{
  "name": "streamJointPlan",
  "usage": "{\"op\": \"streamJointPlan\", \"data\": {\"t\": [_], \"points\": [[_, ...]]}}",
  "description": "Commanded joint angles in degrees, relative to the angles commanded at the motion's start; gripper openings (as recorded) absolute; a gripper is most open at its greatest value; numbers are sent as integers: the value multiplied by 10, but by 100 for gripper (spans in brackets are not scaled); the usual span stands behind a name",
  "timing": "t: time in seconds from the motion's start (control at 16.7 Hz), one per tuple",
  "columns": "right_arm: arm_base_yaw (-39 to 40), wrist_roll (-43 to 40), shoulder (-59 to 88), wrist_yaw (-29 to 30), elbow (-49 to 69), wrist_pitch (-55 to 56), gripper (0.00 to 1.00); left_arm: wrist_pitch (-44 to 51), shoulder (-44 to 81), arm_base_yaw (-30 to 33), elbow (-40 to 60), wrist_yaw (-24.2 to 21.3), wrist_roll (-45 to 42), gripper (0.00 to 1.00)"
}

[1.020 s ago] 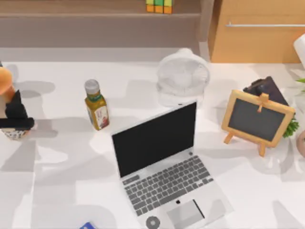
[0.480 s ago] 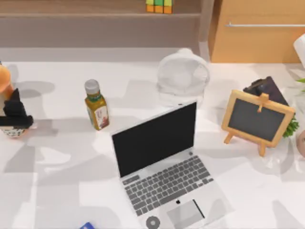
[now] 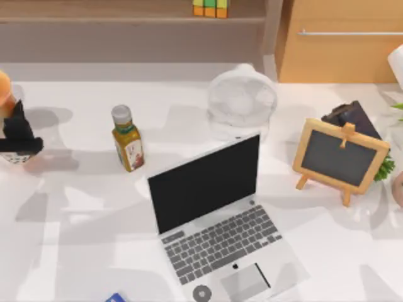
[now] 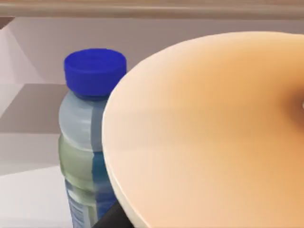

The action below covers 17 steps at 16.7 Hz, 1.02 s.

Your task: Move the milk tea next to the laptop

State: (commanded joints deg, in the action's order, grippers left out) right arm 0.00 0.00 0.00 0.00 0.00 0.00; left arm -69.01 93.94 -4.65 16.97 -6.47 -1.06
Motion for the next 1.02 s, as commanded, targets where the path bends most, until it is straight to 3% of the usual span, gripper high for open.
{"op": "streamJointPlan", "data": {"t": [0.3, 1.02], "points": [[0, 0, 0, 0, 0, 0, 100, 20, -22, 71, 92, 82, 44, 0], [0, 0, 0, 0, 0, 0, 100, 177, -89, 288, 301, 315, 190, 0]]}}
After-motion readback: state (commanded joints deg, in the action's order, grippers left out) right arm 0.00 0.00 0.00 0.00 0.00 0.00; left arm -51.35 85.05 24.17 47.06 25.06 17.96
